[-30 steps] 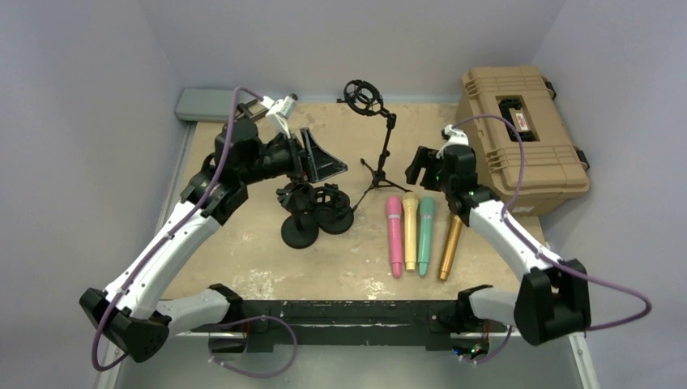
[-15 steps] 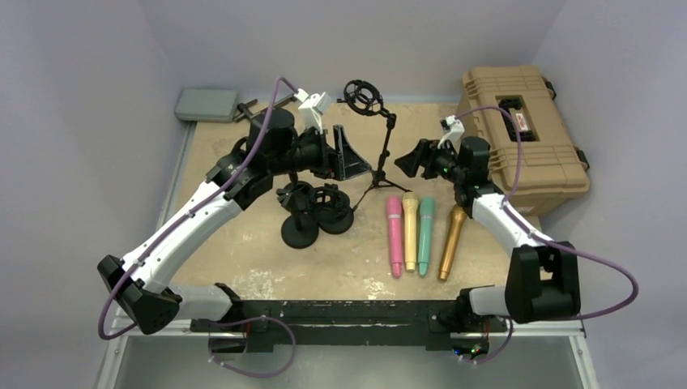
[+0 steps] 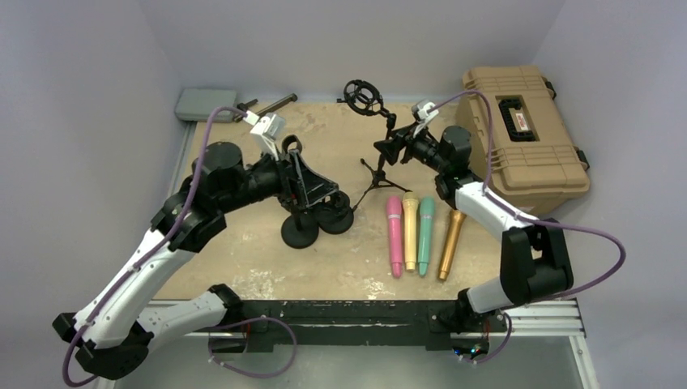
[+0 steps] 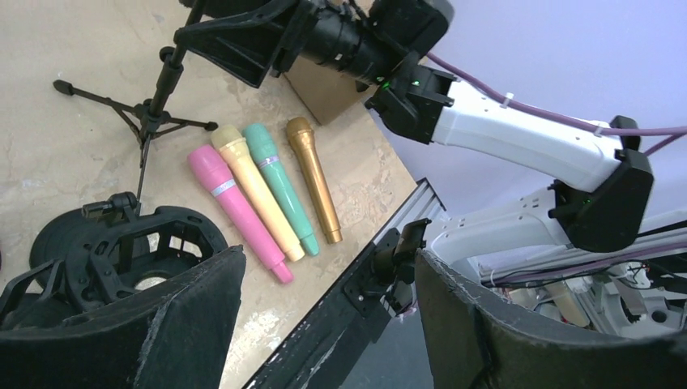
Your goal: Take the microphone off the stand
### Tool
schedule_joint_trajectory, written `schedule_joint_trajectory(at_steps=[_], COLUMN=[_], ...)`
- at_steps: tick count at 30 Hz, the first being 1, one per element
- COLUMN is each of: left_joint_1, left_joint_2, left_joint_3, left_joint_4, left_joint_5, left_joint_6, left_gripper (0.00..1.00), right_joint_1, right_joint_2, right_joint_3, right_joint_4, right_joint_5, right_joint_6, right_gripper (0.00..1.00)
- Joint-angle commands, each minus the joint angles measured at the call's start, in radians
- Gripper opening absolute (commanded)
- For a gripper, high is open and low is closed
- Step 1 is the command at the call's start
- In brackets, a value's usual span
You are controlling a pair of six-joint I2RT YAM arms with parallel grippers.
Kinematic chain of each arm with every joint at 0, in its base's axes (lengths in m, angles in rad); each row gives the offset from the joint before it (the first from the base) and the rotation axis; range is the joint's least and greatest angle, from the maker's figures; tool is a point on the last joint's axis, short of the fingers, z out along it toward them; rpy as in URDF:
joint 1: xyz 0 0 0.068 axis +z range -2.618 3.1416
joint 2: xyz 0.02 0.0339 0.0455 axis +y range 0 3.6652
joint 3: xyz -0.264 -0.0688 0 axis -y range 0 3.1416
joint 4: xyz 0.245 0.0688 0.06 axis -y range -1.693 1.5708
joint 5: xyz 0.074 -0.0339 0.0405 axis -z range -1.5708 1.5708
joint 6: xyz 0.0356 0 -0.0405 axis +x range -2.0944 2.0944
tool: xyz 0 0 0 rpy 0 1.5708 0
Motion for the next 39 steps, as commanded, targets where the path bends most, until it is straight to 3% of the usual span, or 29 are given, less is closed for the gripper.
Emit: schedule_joint_trajectory(at_steps=[1, 9, 12, 16, 27, 31, 35, 39], left_joint_1=[-0.004, -0.003, -0.003, -0.004, -0.003, -0.004, -0.004, -0.003], left_joint_2=[-0.077, -0.135, -0.146, -0.158, -0.162, -0.168, -0.181, -0.182], left_joint_3=[-0.032, -0.054, -0.066, -0.071, -0.065, -0.064, -0.069, -0.07], left_joint_4=[-0.026, -0.06, -0.066, -0.078, -0.075, -0.078, -0.082, -0.079], left_joint_5=[-0.051, -0.077, -0.091, -0.126, -0.165, -0.165, -0.177, -0.178], left_joint_6=[-0.003, -0.006, -0.006, -0.004, -0.02, -0.028, -0.027, -0.026], left_gripper=[0.74, 0.75, 0.75, 0.75, 0.75, 0.75, 0.75, 0.75], right_joint_1=[0.058, 0.106, 0.127, 0.188, 0.435, 0.465, 0.493, 0.493], right_joint_2=[0.022, 0.028, 0.025, 0.048, 0.202, 0.254, 0.234, 0.141], right_joint_3=[0.049, -0.02, -0.018, 0.032, 0.262, 0.306, 0.289, 0.208], right_joint_4=[0.06, 0.175, 0.205, 0.215, 0.041, -0.008, -0.039, -0.079], right_joint_5=[0.082, 0.382, 0.46, 0.578, 1.371, 1.415, 1.375, 1.252], right_joint_6=[-0.088, -0.057, -0.042, -0.065, 0.037, 0.065, 0.039, 0.034], right_gripper=[0.55, 0.26, 0.0, 0.0, 0.0, 0.0, 0.19, 0.52])
